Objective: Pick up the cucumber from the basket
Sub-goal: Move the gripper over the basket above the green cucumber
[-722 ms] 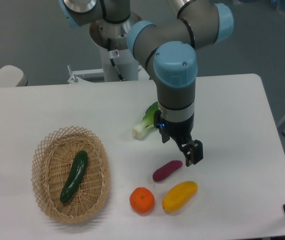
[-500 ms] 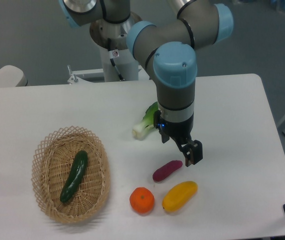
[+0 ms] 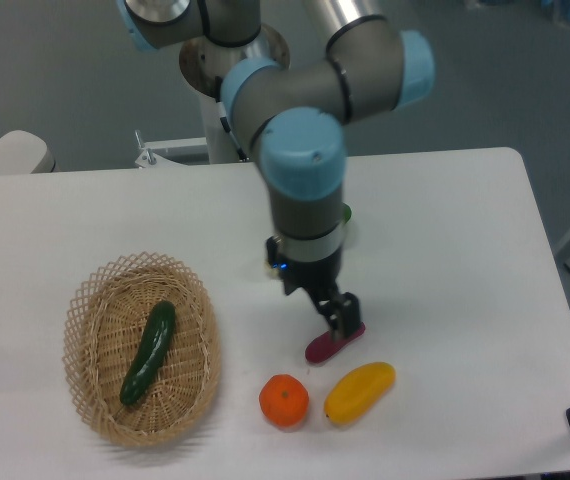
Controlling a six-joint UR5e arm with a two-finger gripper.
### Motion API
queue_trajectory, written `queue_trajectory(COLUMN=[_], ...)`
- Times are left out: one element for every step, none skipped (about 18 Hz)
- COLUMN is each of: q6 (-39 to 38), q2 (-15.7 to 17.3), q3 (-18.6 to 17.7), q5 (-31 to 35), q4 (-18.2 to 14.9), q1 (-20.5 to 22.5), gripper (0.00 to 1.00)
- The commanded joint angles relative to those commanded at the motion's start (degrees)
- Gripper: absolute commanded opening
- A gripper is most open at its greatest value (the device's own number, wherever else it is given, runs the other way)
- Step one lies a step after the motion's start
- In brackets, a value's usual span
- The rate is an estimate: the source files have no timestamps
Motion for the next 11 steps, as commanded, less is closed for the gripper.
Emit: queue_trajectory(q6=[-3.3, -7.5, -11.7, -14.2, -15.9, -17.0, -18.0, -19.4, -21.3, -22.7, -23.1], q2=[-0.7, -1.1, -1.3, -1.3, -1.4, -1.5, -1.4, -1.4, -1.4, -1.3, -1.4], q3=[-0.3, -0.4, -0.4, -0.7, -1.1, -1.5, -2.3, -3.2, -3.9, -5.1, -6.7], q5=[0.1, 0.1, -0.5, -0.8, -0.9, -1.0, -1.3, -2.3, -3.0, -3.0, -3.0], q4=[0.1, 0.1, 0.1, 0.1, 0.2, 0.5, 0.9, 1.3, 2.7, 3.9, 5.1], q1=[-1.3, -2.3, -3.0, -3.6, -4.5, -4.9, -5.7, -6.4, -6.7, -7.0, -7.8], gripper=[1.00, 1.00, 1.00, 1.00, 1.00, 1.00, 1.00, 1.00, 1.00, 1.00, 1.00])
